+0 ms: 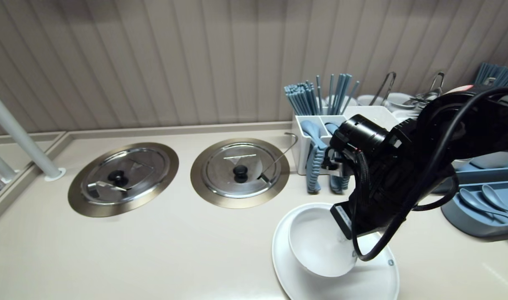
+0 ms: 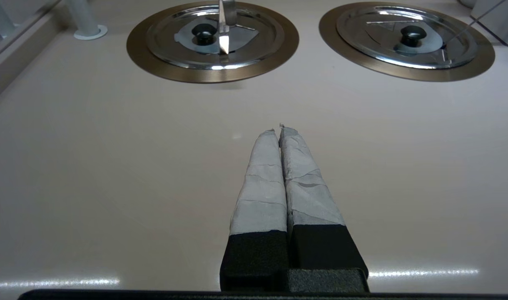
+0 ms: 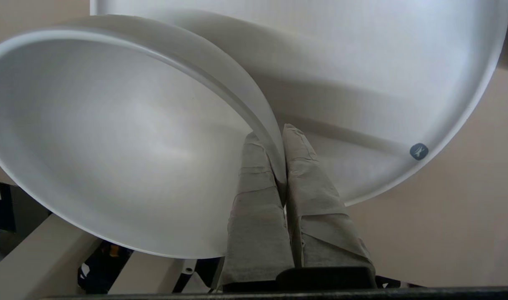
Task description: Pick the bowl and place it on the plate
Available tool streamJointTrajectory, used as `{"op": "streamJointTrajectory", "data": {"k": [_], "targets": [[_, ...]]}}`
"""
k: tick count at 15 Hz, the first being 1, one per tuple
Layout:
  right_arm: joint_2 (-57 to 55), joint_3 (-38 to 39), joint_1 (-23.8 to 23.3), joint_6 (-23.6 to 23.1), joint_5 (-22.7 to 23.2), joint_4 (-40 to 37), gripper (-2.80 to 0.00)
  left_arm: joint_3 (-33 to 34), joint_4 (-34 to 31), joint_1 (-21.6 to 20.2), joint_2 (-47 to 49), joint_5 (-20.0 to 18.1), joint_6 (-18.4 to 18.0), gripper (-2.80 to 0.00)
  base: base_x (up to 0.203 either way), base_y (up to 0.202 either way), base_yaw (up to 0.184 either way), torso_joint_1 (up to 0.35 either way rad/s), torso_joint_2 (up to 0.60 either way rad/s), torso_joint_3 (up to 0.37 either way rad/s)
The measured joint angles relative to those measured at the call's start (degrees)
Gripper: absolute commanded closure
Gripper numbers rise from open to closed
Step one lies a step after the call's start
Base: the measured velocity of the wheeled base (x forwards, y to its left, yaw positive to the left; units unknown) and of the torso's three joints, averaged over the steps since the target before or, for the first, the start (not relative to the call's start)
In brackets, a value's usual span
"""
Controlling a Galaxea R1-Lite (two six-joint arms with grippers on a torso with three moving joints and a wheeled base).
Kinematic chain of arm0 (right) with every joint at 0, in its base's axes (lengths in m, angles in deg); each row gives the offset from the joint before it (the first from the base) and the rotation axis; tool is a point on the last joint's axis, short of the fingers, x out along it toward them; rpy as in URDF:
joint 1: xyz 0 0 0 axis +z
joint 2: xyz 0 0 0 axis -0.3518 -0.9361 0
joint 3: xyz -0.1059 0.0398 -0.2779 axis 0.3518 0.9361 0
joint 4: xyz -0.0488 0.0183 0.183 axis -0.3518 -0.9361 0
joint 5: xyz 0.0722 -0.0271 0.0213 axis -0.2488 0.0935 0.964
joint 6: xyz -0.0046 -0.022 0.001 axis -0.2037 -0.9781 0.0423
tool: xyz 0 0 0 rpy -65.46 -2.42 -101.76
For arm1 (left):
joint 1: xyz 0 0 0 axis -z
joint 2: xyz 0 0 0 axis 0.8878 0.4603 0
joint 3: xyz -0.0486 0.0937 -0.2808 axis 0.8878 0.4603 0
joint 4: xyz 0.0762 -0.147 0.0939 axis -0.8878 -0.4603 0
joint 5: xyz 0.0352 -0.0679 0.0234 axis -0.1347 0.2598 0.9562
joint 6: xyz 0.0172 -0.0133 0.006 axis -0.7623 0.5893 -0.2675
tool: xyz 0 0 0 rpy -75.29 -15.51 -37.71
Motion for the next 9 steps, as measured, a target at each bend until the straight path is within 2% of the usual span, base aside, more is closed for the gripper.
{"op": "streamJointTrajectory", "data": {"k": [9], "targets": [[-4.42, 1.31, 0.06, -0.20, 1.12, 2.45, 0.00, 0.00, 0.00, 0.00, 0.00, 0.02, -0.02, 0.00, 0.000, 0.000, 0.000, 0.000, 0.00, 0.000]]}}
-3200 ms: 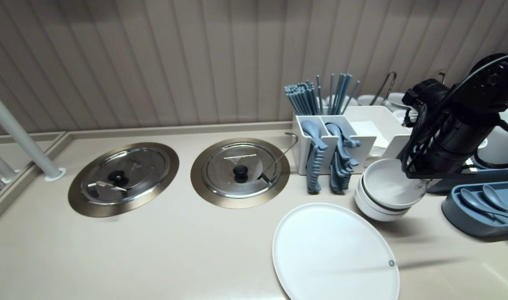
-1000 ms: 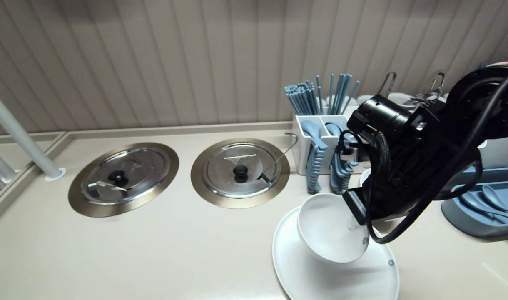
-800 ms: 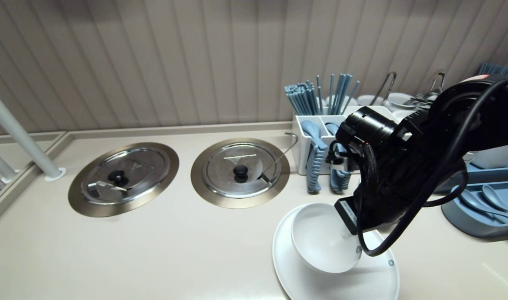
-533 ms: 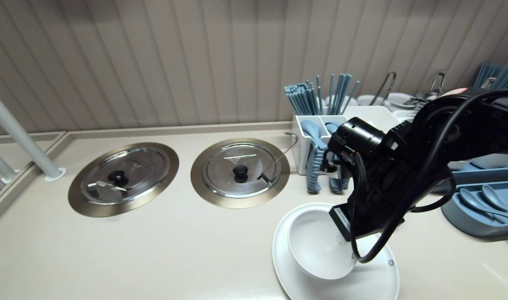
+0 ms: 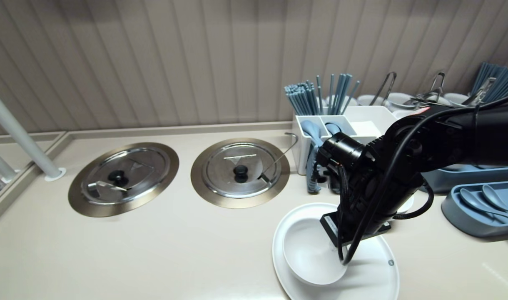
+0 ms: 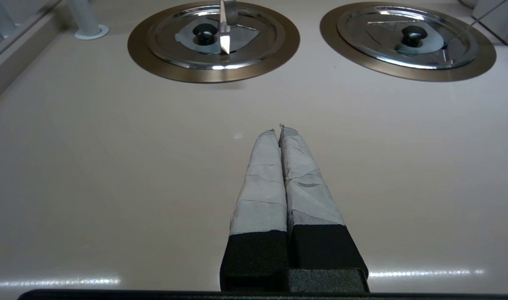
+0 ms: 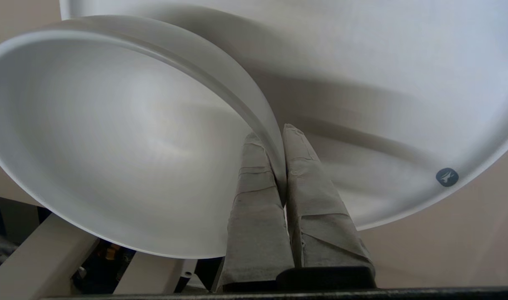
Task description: Pick the bowl and place it on the plate
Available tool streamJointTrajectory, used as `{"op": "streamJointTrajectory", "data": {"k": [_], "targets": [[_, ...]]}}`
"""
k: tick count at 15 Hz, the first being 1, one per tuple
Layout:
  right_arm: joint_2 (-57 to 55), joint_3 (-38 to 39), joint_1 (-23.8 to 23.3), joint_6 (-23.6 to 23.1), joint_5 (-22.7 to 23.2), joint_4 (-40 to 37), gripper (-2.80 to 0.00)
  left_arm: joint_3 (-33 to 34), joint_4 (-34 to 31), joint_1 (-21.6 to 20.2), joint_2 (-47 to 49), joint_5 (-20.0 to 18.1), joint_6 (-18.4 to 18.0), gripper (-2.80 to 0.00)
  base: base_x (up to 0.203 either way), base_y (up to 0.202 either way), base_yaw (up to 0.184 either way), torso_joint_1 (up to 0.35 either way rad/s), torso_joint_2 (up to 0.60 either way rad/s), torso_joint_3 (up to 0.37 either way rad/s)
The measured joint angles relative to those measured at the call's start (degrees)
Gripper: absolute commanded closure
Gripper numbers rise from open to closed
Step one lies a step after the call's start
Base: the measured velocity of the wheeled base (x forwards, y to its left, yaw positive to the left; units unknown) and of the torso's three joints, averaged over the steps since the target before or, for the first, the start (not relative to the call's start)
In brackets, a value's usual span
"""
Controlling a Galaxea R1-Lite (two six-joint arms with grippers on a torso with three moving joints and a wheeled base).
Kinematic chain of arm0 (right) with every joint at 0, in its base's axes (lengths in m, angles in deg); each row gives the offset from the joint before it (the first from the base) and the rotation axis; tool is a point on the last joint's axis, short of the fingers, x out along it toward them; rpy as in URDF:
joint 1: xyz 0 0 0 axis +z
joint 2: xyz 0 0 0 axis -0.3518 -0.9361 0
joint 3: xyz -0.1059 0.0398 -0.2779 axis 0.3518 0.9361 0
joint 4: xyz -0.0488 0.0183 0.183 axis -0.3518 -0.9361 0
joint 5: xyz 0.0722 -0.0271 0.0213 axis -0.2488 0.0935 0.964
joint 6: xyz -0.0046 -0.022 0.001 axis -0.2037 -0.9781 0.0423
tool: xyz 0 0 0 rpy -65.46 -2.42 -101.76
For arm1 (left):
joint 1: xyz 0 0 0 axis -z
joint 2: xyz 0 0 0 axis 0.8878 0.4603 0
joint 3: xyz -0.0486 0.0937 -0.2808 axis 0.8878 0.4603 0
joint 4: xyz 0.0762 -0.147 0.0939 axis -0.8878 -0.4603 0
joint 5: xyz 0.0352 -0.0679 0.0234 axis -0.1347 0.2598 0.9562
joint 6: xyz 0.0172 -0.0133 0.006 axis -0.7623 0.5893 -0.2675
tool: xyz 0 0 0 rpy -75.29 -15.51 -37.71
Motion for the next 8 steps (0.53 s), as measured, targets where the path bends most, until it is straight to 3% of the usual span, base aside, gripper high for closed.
{"op": "streamJointTrajectory", "data": {"k": [8], "targets": [[-0.06, 1.70, -0.02, 0.37, -0.06, 3.90, 0.00, 0.00, 0.02, 0.00, 0.00, 0.00, 0.02, 0.00, 0.000, 0.000, 0.000, 0.000, 0.00, 0.000]]}}
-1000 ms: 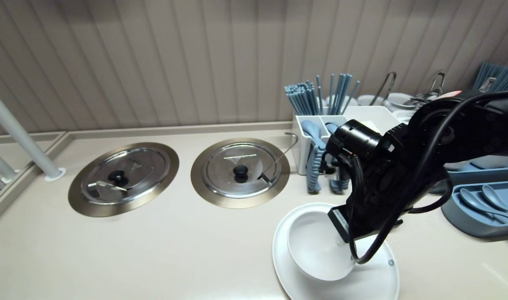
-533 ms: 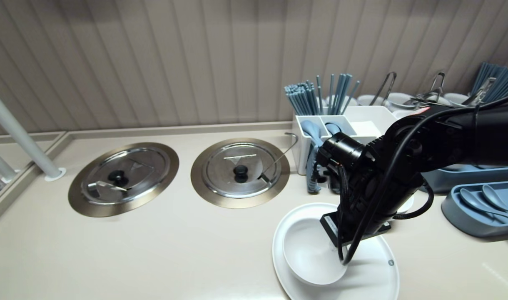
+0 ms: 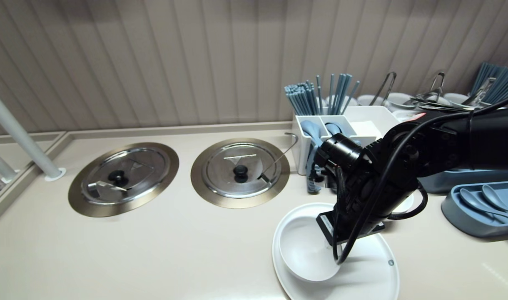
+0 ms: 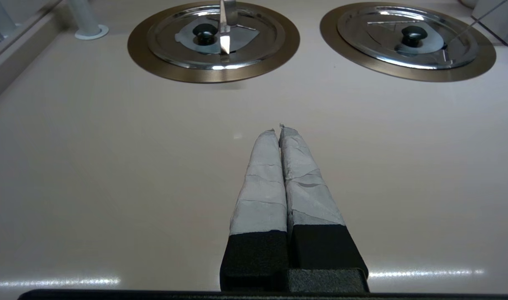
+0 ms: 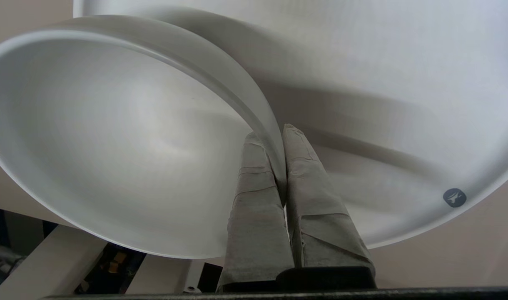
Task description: Pick the bowl and place it on the plate
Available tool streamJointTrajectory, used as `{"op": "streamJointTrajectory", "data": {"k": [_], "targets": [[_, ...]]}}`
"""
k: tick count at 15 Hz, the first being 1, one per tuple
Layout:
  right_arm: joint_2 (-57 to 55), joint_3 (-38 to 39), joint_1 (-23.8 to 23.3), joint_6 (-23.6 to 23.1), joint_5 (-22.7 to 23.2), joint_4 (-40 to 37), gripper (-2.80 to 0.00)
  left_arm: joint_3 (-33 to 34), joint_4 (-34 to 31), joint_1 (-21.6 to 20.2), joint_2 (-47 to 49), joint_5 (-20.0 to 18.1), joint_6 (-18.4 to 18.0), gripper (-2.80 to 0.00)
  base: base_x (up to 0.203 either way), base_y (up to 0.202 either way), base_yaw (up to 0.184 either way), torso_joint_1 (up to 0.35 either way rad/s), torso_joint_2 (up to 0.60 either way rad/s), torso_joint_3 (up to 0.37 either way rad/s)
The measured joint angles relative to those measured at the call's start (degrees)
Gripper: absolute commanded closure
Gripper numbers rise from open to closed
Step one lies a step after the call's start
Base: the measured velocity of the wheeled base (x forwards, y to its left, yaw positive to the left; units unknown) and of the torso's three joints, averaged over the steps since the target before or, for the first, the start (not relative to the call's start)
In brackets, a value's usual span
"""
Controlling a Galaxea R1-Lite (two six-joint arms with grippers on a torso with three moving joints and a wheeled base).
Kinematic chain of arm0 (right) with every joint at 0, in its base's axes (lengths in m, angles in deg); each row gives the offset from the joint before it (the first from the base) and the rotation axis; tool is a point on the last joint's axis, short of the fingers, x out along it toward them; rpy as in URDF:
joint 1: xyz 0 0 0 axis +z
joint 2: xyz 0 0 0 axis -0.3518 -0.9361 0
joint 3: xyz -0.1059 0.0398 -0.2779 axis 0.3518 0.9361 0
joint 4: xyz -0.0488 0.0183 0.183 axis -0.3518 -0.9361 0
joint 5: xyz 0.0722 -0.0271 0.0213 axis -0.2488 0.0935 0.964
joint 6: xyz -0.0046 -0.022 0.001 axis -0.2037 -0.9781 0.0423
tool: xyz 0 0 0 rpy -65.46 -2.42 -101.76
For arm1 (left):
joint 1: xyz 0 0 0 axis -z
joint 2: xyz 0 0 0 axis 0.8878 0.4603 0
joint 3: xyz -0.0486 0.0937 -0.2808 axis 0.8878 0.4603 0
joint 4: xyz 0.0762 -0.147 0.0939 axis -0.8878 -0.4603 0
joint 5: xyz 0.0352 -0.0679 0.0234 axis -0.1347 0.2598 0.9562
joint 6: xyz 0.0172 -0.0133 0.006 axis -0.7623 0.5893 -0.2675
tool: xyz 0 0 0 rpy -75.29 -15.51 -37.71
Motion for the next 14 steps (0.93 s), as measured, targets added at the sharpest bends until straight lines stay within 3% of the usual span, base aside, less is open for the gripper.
{"op": "streamJointTrajectory", "data": {"k": [10, 11, 14], "targets": [[-0.88, 0.15, 0.10, 0.02, -0.13, 0.22, 0.00, 0.00, -0.02, 0.00, 0.00, 0.00, -0.01, 0.00, 0.000, 0.000, 0.000, 0.000, 0.00, 0.000], [-0.96, 0.15, 0.10, 0.00, -0.13, 0.22, -2.80, 0.00, -0.04, 0.00, 0.00, 0.00, 0.00, 0.00, 0.000, 0.000, 0.000, 0.000, 0.00, 0.000], [-1.01, 0.09, 0.10, 0.02, -0.17, 0.24, -2.80, 0.00, -0.02, 0.00, 0.00, 0.00, 0.02, 0.00, 0.000, 0.000, 0.000, 0.000, 0.00, 0.000]]}}
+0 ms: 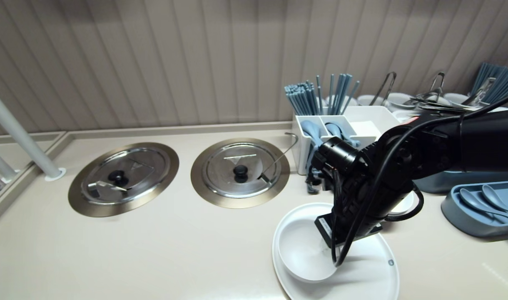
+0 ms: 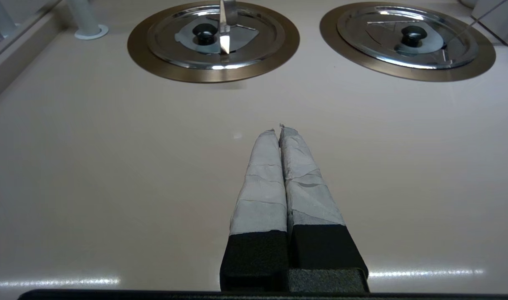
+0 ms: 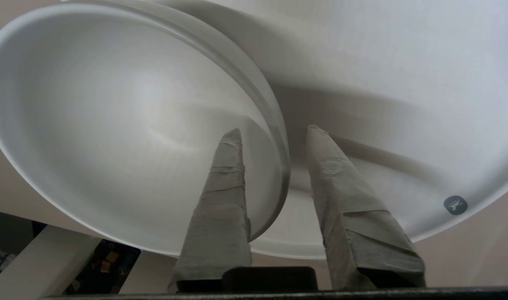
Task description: Pick the bowl and place it on the plate
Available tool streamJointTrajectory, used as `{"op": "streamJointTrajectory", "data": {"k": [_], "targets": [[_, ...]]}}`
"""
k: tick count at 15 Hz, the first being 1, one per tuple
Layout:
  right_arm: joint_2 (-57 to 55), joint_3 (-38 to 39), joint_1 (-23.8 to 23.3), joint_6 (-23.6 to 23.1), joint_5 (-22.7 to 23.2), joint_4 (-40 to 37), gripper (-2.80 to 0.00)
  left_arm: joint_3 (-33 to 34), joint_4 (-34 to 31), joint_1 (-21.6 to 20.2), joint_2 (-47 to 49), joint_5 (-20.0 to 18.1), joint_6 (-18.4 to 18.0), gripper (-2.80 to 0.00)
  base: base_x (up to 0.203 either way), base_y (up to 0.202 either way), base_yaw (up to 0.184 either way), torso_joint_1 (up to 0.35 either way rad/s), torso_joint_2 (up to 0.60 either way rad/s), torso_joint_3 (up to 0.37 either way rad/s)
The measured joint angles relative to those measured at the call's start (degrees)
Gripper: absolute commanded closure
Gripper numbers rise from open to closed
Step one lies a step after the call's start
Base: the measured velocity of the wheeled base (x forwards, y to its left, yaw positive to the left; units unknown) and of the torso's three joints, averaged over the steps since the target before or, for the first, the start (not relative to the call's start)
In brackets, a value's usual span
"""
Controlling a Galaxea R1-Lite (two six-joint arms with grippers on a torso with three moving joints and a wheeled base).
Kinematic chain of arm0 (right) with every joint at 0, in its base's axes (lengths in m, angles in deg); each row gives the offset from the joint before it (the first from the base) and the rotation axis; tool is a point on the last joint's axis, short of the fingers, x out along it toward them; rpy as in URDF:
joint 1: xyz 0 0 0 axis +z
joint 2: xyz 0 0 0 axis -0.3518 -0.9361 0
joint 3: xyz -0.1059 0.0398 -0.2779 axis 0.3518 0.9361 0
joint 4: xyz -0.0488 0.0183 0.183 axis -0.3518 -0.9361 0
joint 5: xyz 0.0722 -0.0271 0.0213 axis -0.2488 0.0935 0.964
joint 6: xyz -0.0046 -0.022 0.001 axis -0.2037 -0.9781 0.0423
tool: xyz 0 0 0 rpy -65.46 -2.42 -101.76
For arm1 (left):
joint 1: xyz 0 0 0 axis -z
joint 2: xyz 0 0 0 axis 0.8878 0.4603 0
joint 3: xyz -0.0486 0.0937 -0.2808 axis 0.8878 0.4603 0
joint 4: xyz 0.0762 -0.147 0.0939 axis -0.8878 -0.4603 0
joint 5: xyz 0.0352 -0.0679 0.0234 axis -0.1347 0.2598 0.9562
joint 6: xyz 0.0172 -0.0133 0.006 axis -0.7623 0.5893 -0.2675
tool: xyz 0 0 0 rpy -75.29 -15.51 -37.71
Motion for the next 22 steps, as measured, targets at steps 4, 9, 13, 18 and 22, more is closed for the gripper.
{"op": "streamJointTrajectory", "data": {"k": [4, 9, 13, 18, 22], "targets": [[0.18, -0.26, 0.00, 0.08, -0.01, -0.02, -2.80, 0.00, 0.00, 0.00, 0.00, 0.00, -0.02, 0.00, 0.000, 0.000, 0.000, 0.000, 0.00, 0.000], [1.23, -0.35, 0.00, 0.10, 0.07, 0.00, -2.80, 0.00, 0.02, 0.00, 0.00, 0.00, -0.02, 0.00, 0.000, 0.000, 0.000, 0.000, 0.00, 0.000], [1.46, -0.35, 0.00, 0.07, 0.04, -0.02, -2.80, 0.00, 0.02, 0.00, 0.00, 0.00, -0.02, 0.00, 0.000, 0.000, 0.000, 0.000, 0.00, 0.000], [5.93, -1.78, -2.36, 0.16, -0.04, -0.17, -2.80, 0.00, 0.02, 0.00, 0.00, 0.00, -0.04, 0.00, 0.000, 0.000, 0.000, 0.000, 0.00, 0.000], [10.40, -2.41, -4.21, -0.13, -0.04, -0.33, -2.80, 0.00, 0.00, 0.00, 0.00, -0.02, -0.02, 0.00, 0.000, 0.000, 0.000, 0.000, 0.00, 0.000]]}}
